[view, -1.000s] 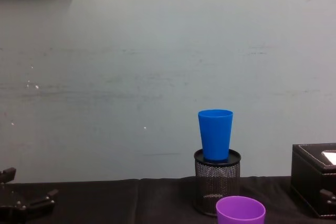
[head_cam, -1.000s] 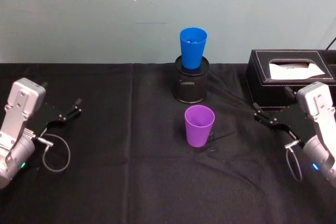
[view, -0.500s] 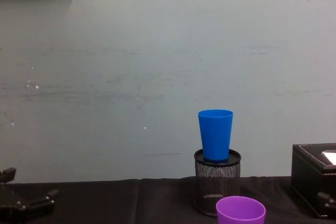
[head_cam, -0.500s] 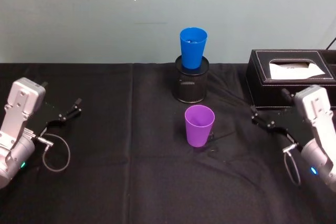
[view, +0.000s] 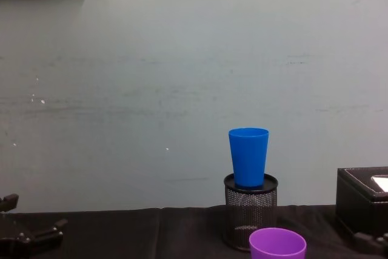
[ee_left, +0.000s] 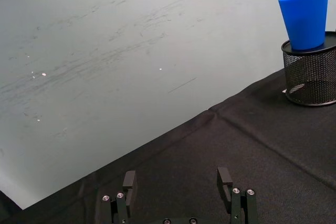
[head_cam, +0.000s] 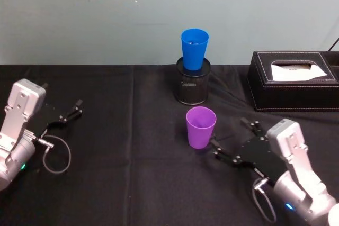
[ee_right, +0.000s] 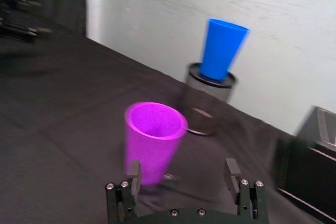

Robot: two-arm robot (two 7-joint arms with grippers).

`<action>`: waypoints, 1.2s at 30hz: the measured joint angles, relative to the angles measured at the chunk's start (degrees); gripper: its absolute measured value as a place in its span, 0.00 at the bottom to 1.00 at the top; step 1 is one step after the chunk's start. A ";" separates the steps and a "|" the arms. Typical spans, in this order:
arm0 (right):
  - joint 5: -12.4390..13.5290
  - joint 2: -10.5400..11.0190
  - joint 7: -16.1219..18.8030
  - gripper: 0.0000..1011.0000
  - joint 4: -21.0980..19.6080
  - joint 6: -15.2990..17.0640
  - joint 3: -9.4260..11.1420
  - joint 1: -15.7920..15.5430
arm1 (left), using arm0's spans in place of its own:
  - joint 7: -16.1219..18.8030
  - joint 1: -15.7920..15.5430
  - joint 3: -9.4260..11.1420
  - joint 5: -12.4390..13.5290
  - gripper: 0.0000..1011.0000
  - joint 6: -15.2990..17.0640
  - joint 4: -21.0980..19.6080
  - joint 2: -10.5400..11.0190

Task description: Pick up one cup with a gripper and tap it against the other cup.

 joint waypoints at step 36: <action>3.12 -16.75 6.69 0.94 16.13 -1.44 1.76 8.40 | 0.00 0.00 0.00 0.00 0.99 0.00 0.00 0.00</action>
